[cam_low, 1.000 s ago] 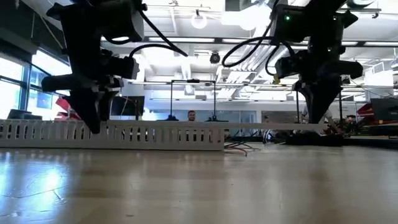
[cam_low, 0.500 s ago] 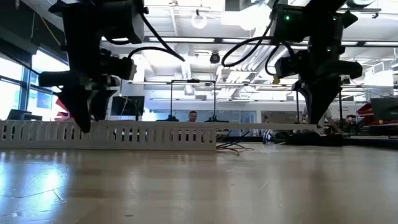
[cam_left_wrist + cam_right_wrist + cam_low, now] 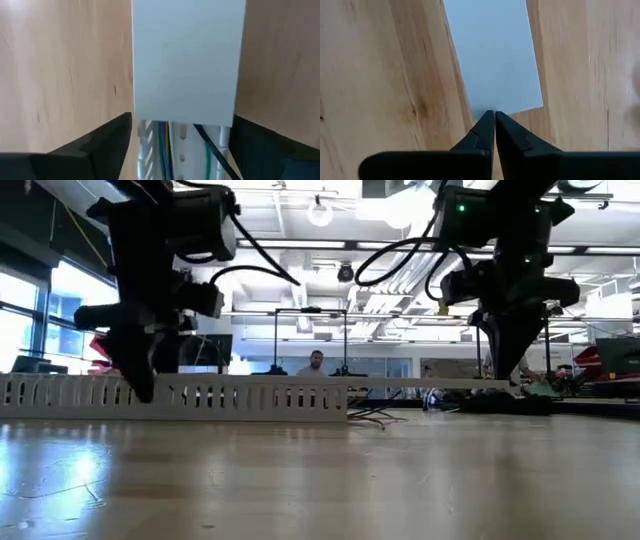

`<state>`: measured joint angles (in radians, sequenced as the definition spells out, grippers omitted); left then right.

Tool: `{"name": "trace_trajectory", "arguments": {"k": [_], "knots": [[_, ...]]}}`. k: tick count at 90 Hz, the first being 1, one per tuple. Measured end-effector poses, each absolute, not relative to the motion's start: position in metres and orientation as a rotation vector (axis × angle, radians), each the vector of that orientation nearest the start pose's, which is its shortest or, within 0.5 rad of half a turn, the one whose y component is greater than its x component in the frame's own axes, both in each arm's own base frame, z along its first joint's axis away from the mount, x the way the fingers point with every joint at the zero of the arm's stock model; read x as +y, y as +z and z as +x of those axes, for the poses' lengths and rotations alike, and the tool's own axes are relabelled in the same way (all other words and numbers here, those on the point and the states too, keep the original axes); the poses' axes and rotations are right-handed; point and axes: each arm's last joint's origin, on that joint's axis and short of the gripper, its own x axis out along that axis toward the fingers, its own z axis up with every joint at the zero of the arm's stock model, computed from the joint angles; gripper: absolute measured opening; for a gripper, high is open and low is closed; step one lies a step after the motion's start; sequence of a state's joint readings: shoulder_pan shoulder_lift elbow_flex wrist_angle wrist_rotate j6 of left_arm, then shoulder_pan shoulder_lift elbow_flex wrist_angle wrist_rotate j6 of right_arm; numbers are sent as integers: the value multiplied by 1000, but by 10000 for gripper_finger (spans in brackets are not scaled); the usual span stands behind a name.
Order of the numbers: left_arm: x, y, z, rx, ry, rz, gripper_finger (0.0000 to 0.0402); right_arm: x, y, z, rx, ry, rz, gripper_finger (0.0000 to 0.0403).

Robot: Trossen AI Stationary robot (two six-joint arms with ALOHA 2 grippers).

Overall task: Ziptie cables
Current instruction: Close the white cable duct

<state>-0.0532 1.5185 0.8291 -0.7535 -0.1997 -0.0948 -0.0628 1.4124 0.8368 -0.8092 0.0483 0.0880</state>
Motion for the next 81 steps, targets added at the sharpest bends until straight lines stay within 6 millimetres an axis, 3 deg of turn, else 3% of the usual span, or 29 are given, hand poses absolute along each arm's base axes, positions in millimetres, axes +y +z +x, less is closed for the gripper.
{"name": "trace_trajectory", "arguments": {"k": [60,81], "knots": [[-7,163,247,1407,176,121,251,-18,190,248,1237,-111,27,0],[-7,163,247,1407,177,121,246,-26,194,230,1347,-201,31,0]]}}
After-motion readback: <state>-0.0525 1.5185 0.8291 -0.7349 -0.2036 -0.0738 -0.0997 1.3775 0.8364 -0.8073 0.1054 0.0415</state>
